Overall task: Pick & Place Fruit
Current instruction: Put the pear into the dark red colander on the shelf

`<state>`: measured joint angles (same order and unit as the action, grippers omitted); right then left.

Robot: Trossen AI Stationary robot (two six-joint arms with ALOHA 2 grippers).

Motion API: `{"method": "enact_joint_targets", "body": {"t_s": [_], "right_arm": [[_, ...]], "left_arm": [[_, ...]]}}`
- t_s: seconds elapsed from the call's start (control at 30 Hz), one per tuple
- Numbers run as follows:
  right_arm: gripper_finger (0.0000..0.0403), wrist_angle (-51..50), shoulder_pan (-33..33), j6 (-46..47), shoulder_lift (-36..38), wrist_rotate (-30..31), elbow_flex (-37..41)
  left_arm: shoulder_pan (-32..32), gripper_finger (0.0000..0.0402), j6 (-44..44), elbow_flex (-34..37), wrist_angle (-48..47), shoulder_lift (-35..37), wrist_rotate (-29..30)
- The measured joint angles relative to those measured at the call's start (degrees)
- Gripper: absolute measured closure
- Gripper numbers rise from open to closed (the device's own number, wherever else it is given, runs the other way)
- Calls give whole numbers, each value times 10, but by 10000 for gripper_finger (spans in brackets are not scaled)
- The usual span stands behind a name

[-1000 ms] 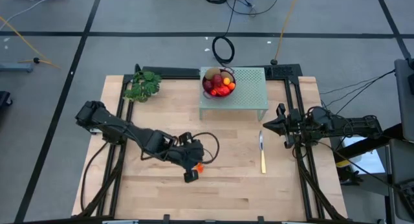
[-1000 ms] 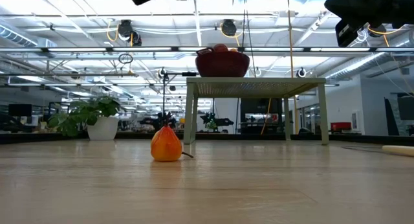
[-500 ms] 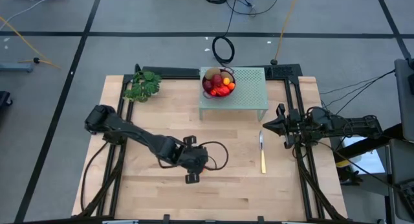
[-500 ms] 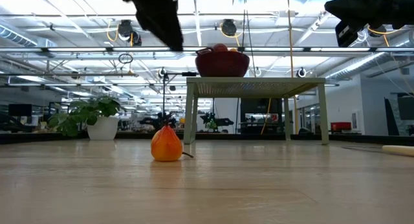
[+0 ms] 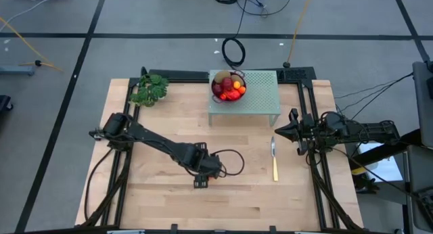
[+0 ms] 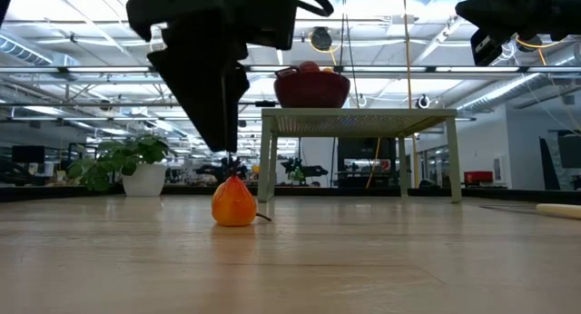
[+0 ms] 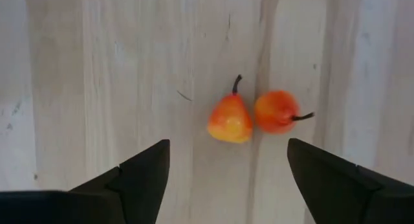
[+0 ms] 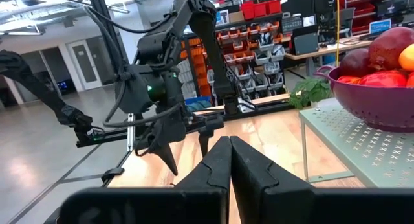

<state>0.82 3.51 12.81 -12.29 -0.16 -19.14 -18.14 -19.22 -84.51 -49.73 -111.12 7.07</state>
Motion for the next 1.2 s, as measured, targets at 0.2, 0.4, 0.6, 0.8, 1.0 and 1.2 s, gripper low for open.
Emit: {"method": "enact_joint_targets", "body": {"t_s": [0.2, 0.4, 0.6, 0.8, 1.0, 1.2], "right_arm": [[403, 0, 0, 0, 0, 0, 0], [403, -2, 0, 0, 0, 0, 0], [403, -3, 0, 0, 0, 0, 0], [403, -4, 0, 0, 0, 0, 0], [403, -4, 0, 0, 0, 0, 0], [403, -7, 0, 0, 0, 0, 0]], "left_arm": [[7, 87, 50, 0, -3, -15, 1], [18, 87, 83, 0, 1, -21, 7], [24, 87, 117, 0, 4, -26, 5], [23, 87, 142, 0, 10, -35, -17], [23, 87, 154, 0, 24, -52, -25], [24, 87, 164, 0, 33, -58, -23]]}}
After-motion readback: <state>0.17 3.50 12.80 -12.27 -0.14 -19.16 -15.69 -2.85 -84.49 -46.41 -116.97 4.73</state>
